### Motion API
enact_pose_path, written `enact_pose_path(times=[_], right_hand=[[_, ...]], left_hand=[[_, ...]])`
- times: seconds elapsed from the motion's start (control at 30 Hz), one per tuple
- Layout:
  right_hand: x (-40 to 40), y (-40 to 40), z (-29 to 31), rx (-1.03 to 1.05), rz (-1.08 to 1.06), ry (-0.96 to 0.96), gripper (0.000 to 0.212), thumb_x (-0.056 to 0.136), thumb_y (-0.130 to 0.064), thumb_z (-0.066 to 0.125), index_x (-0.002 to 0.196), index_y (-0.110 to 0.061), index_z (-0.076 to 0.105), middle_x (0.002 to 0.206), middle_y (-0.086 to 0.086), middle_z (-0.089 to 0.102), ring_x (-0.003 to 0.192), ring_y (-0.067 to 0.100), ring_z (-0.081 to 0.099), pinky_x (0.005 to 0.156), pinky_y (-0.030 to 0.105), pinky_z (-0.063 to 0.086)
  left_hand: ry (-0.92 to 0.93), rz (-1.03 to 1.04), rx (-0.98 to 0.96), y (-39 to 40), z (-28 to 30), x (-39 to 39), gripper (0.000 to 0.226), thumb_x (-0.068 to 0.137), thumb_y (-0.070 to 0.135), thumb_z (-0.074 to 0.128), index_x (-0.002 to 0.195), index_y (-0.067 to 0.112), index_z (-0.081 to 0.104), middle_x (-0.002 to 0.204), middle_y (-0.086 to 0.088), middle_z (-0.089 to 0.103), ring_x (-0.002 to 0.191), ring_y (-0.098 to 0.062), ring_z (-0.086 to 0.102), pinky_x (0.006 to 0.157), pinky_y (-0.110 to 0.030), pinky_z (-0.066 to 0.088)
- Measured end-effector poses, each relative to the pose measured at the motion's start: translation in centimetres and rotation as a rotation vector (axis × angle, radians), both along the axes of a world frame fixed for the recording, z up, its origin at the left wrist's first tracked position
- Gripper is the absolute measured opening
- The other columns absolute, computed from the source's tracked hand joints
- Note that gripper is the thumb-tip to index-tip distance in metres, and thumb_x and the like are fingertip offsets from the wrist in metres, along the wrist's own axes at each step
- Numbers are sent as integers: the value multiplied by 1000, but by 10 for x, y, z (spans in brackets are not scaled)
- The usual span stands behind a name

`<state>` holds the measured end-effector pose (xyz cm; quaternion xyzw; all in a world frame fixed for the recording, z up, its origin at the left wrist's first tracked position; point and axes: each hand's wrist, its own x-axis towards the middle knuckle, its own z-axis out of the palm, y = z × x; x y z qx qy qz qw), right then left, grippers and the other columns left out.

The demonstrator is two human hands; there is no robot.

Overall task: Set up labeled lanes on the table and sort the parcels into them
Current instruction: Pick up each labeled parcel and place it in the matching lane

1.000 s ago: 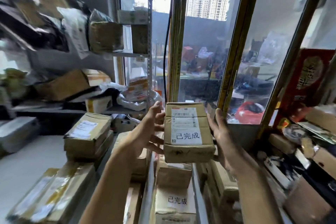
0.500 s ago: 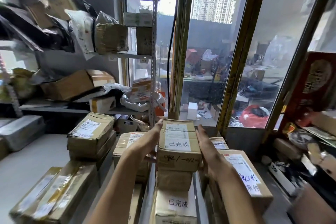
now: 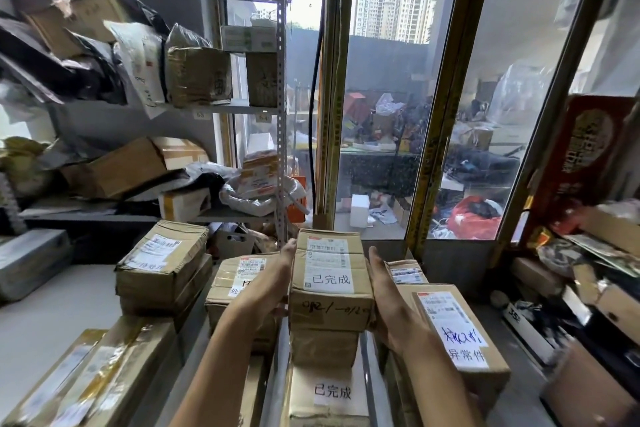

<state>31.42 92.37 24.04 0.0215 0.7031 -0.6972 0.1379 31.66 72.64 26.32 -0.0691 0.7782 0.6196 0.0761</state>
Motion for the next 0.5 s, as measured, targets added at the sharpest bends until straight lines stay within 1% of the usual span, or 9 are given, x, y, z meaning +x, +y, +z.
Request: enact_pose_path(times=[0.1,0.13,0.2,0.27,0.33,0.4,0.43,0.47,0.5], right_hand=[[0,1,-1,12,8,1,82,86,-86,26,145,-38,57,131,-3,72,126,21,65,114,54,44],[1,2,-2,10,-2,0,83,85,-87,26,144,-38,58,130,-4,72,125,20,65,115,54,44],[3,3,-2,10,-10,9,84,84,-87,26,142,-36,60,132,-4,71,128,21,63,118,55,39],[7,5,1,28,-46,25,80,90,-83,24,140,-34,63,138,-2,67,135,22,56,123,54,30],[10,6,3,57,-66,40,83,90,-87,22,141,-34,62,145,-3,62,140,22,50,125,54,24],[8,9,-2,89,-107,50,104,73,-103,25,152,-39,48,161,-4,44,151,21,36,126,56,19],[7,10,-4,118,-129,68,114,65,-108,25,156,-42,39,167,-5,33,155,20,27,126,57,16],[8,10,-3,155,-155,100,115,62,-109,24,159,-46,30,170,-8,21,158,19,18,127,58,13],[12,9,2,209,-176,156,110,65,-107,22,160,-50,21,172,-11,11,159,18,9,127,59,9]], left_hand=[[7,17,-5,3,1,2,44,104,62,15,92,50,56,84,25,59,82,1,51,65,-24,31],[-1,23,6,3,0,2,44,105,61,15,90,49,55,83,24,58,81,2,50,65,-24,32],[-19,32,34,1,-7,-2,49,103,65,15,91,46,59,83,20,65,85,-3,58,67,-25,38],[-12,49,58,-4,-13,-5,54,101,68,14,104,43,62,91,17,68,92,-7,61,70,-28,40],[25,67,57,-4,-13,-7,49,102,65,13,124,45,52,110,16,60,97,-7,57,77,-28,36],[54,94,61,-6,-8,-5,35,105,58,14,122,49,43,122,2,53,92,-9,54,76,-28,31],[54,102,71,-6,-7,-4,34,106,57,15,122,49,43,125,-3,53,88,-9,53,76,-29,30],[52,106,67,-6,-5,-3,40,105,59,16,128,46,45,126,-6,54,88,-10,53,80,-31,30],[60,127,66,-9,-8,-4,47,105,61,18,136,42,47,129,-8,55,92,-13,55,87,-34,32]])
